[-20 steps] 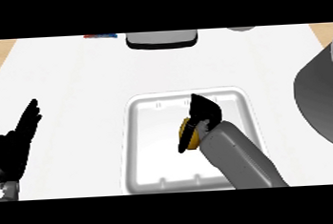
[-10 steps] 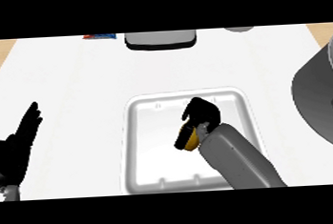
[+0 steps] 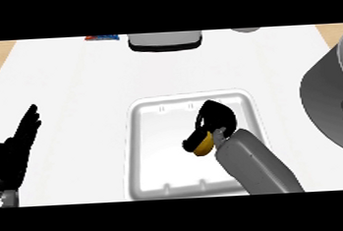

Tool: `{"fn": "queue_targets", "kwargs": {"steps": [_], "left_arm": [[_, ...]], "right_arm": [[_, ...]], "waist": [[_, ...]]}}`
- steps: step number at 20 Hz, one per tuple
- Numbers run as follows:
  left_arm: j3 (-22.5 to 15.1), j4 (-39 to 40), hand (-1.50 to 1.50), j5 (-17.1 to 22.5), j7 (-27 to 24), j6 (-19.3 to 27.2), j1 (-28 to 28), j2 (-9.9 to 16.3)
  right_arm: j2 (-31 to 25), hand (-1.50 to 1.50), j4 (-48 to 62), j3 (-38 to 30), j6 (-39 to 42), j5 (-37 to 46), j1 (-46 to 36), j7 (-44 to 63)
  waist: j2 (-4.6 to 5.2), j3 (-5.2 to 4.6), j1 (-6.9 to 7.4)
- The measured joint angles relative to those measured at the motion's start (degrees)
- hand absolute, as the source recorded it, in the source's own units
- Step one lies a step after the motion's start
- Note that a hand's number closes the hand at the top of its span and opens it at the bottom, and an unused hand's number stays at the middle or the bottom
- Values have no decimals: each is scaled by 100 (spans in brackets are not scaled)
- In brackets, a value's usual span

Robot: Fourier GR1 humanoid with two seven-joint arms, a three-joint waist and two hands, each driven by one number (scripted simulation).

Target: Pick the lemon from the tray and place it in the pot

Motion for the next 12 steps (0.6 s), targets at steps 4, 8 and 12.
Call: {"fn": "queue_targets", "kwargs": {"steps": [4, 8, 12], "left_arm": [[7, -108, 0, -38, 26, 34, 136, -65], [51, -79, 0, -74, 4, 24, 126, -100], [109, 20, 0, -78, -44, -19, 80, -100]], "right_arm": [[-987, 150, -815, 42, 184, 84, 614, -896], [-1793, 150, -1422, -47, 71, 403, 1029, -1454], [-2371, 150, -2145, -172, -172, 912, 1130, -1467]], "waist": [[-4, 6, -68], [1, 7, -87], [-6, 4, -118]]}}
